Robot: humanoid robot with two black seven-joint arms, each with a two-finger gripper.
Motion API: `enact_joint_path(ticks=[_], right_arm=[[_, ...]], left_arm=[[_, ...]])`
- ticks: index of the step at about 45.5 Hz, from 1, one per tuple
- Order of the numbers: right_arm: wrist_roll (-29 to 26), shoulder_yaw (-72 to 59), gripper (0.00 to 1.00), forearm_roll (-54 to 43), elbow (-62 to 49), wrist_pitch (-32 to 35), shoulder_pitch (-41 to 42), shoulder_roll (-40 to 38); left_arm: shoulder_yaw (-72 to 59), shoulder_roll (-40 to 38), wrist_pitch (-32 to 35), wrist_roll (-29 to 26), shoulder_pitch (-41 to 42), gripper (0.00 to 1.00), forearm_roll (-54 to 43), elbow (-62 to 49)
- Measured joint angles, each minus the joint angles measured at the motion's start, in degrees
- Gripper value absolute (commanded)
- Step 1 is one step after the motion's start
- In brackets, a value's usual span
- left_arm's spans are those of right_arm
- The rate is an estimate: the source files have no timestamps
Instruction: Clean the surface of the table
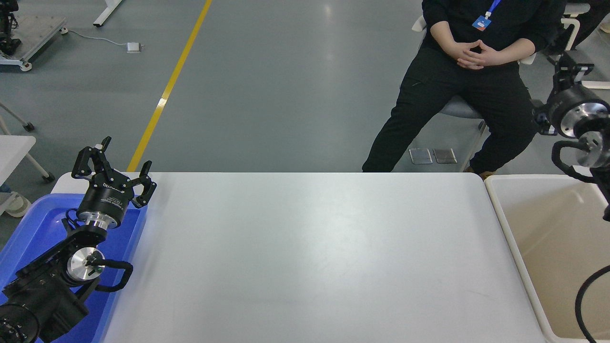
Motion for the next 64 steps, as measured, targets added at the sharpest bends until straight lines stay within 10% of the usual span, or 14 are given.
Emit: enact_joint_path(ticks=[64], right_arm=[[25.89, 8.70, 0.98, -5.10, 5.61, 0.73, -21.55, 12.12]], left_arm=[[0.01, 0.01, 0.00, 0.00, 0.00, 1.00, 0.00, 0.02]])
